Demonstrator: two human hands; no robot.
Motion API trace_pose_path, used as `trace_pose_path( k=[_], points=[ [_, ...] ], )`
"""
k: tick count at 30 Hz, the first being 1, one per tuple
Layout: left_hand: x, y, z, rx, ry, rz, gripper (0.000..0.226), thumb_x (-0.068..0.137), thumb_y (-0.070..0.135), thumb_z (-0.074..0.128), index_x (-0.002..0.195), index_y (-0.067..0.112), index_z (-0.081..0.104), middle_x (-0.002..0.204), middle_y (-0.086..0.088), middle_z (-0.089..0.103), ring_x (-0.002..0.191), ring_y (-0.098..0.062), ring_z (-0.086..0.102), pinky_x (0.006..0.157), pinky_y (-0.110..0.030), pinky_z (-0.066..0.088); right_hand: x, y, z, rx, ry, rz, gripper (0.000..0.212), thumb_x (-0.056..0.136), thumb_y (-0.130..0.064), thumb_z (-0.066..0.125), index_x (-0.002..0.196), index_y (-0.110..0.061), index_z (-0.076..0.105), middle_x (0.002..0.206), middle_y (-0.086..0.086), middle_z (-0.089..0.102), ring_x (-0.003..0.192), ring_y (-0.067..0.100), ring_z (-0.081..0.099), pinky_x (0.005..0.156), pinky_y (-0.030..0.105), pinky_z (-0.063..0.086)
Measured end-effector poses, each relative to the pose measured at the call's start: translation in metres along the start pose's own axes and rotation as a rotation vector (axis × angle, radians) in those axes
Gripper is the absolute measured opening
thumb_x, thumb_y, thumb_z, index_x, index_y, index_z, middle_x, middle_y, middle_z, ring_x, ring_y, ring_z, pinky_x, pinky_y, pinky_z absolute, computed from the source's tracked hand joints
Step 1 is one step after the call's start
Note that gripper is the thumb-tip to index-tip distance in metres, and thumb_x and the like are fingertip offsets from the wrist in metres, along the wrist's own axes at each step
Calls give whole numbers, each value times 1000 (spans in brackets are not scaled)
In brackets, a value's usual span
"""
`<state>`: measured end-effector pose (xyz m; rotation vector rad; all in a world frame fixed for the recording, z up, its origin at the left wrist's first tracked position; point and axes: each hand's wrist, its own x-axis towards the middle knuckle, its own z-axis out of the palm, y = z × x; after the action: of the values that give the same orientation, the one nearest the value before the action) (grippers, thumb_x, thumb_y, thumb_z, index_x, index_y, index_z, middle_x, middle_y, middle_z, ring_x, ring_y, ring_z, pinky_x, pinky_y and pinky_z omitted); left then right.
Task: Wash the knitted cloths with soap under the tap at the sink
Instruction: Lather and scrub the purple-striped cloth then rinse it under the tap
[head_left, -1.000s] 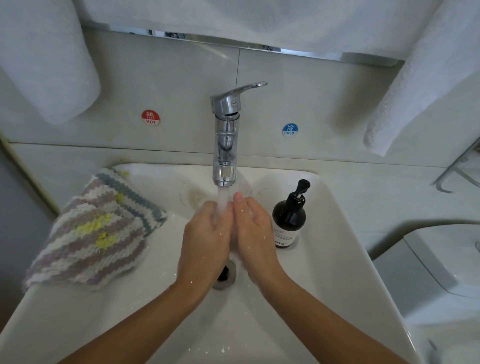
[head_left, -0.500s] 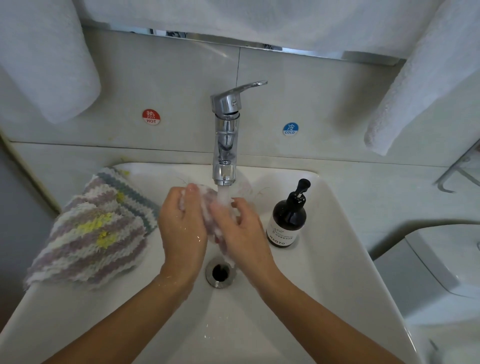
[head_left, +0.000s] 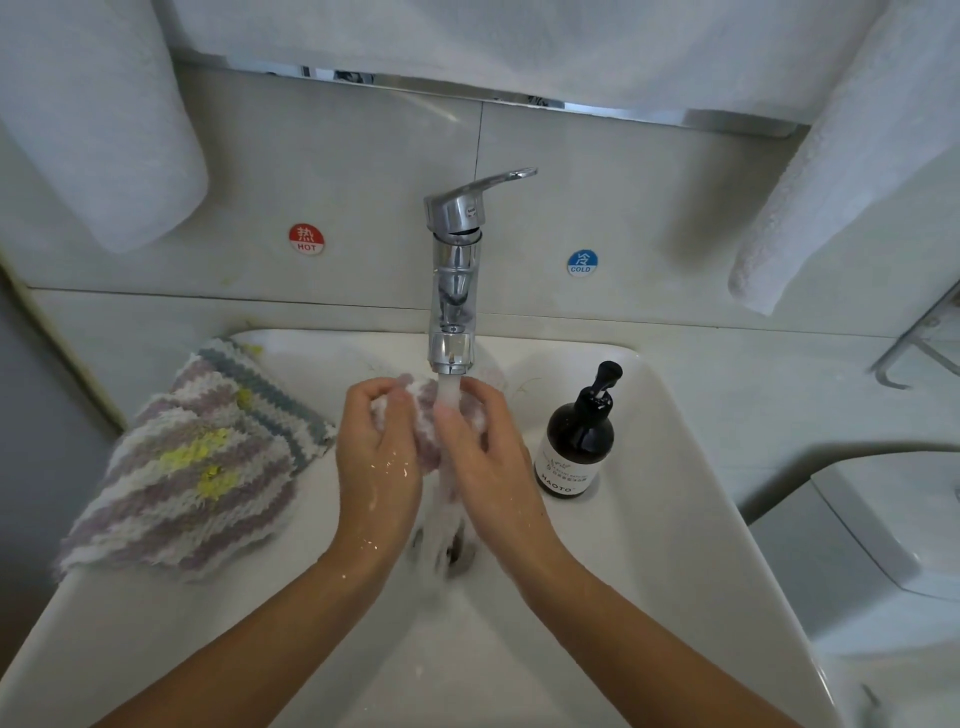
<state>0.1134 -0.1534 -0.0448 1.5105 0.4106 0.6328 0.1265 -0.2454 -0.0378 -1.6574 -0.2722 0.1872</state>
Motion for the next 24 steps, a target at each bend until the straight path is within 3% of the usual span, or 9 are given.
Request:
trace_pose_path(
  k=[3,6,8,12,16,19,22,24],
  points=[
    [-11,2,5,2,-132,-16,15,101,22,48,96,32,58,87,2,69,76,-10,68,60,-22,56,2,0,-2,77,27,39,35,92,-55,50,125,-44,48,110,-18,59,103,3,61,82,30,56],
    [-16,3,7,20,-201,-20,20,99,14,46,97,25,62,84,6,70,76,-8,68,54,-19,53,6,0,-4,93,77,117,22,95,-49,49,104,-32,60,99,-1,68,84,13,69,56,27,54],
    [-17,2,9,45,-212,-22,19,100,20,44,95,24,62,81,10,70,75,-7,68,54,-20,53,8,-1,-3,70,103,144,29,93,-53,50,93,-27,61,91,5,70,75,17,69,52,27,49],
    [-21,3,10,82,-160,11,30,100,36,44,92,21,69,75,9,70,73,-1,67,57,-13,51,8,3,4,39,161,157,38,87,-57,52,80,-22,65,85,4,72,83,20,70,76,43,58],
    [-17,4,9,128,-109,-16,44,98,42,46,69,18,68,59,0,65,59,-12,65,56,-31,53,7,-1,8,-40,160,95,36,85,-49,47,72,-18,59,88,16,69,88,36,67,81,54,55],
    [-12,6,9,148,-124,-61,47,99,41,46,66,13,65,58,-6,64,60,-23,66,57,-37,54,6,-3,8,-17,174,169,39,91,-45,49,77,-11,62,81,13,69,80,28,69,77,49,57],
    [-10,6,9,133,-139,-114,40,98,38,48,70,15,66,62,-4,66,63,-25,67,61,-42,57,3,-1,10,-16,193,84,35,97,-39,46,82,-11,62,81,12,67,79,30,66,71,48,57],
    [-9,4,7,120,-144,-111,36,97,36,49,74,13,64,64,-3,65,63,-26,65,58,-41,56,1,-2,9,13,185,50,27,99,-35,47,85,-19,62,80,6,66,74,23,65,60,37,56]
  ],
)
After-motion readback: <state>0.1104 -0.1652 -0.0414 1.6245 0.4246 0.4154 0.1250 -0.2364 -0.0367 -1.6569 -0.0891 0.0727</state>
